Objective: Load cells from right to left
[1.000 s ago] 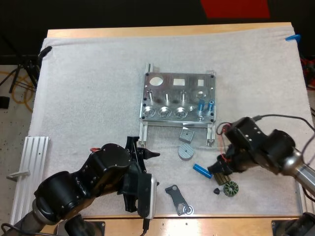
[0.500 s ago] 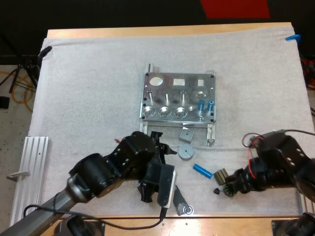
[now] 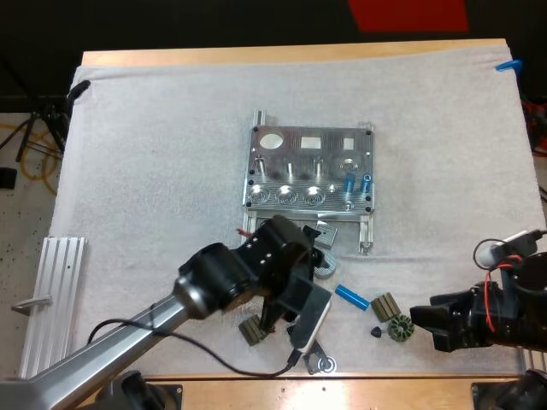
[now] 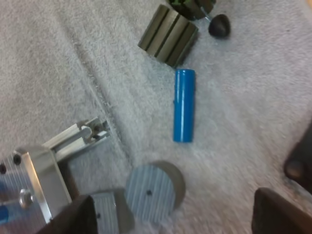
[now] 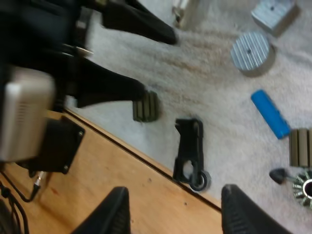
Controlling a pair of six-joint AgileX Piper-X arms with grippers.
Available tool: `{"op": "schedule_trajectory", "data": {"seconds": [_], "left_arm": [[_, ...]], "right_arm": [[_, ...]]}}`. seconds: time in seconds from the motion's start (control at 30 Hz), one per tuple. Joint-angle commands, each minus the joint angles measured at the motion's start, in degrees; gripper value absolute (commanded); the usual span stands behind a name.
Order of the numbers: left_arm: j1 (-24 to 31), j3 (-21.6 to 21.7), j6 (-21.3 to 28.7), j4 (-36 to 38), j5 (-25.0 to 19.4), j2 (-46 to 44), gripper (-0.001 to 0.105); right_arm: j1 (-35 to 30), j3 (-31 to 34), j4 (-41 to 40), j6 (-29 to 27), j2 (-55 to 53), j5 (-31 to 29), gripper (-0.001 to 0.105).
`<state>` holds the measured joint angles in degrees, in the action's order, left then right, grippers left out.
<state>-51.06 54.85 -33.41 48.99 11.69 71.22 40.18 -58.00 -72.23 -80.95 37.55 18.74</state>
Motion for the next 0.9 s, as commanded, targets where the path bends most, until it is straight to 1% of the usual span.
{"op": "schedule_trajectory", "data": {"seconds": [0.0, 0.1, 0.23, 0.33, 0.4, 0.47, 0.63, 0.7, 0.87], "left_arm": [[-0.09, 0.33, 0.50, -1.89, 1.52, 1.06, 0.065], [-0.09, 0.33, 0.50, -3.26, 3.42, 3.93, 0.065], [-0.09, 0.33, 0.61, -3.25, 3.59, 7.41, 0.065], [-0.09, 0.33, 1.71, -3.88, 3.75, 9.87, 0.065], [-0.09, 0.33, 2.55, -5.21, 5.27, 11.80, 0.065], [-0.09, 0.33, 2.58, -6.39, 5.75, 13.16, 0.065], [-0.09, 0.33, 2.91, -8.55, 5.76, 16.30, 0.065], [-0.09, 0.33, 2.91, -10.01, 6.71, 17.94, 0.065], [-0.09, 0.33, 2.91, -13.32, 7.12, 20.87, 0.065]], "right_arm": [[0.01, -0.67, -0.08, 0.18, -0.07, 0.84, 0.043], [0.01, -0.69, -0.08, 0.18, -0.07, 0.84, 0.043], [0.01, -0.69, -0.08, -0.24, -0.07, 0.84, 0.043], [0.01, -0.69, -0.08, -0.23, -0.07, 0.84, 0.043], [0.01, -0.69, -0.08, -0.23, -0.07, 0.84, 0.043], [0.01, -0.69, -0.08, -0.44, -0.07, 0.84, 0.043], [0.01, -0.69, -0.08, -1.35, -0.07, 0.84, 0.043], [0.01, -0.69, -0.08, -1.52, -0.07, 0.84, 0.043], [0.01, -0.69, -0.08, -1.52, -0.07, 0.84, 0.043]]}}
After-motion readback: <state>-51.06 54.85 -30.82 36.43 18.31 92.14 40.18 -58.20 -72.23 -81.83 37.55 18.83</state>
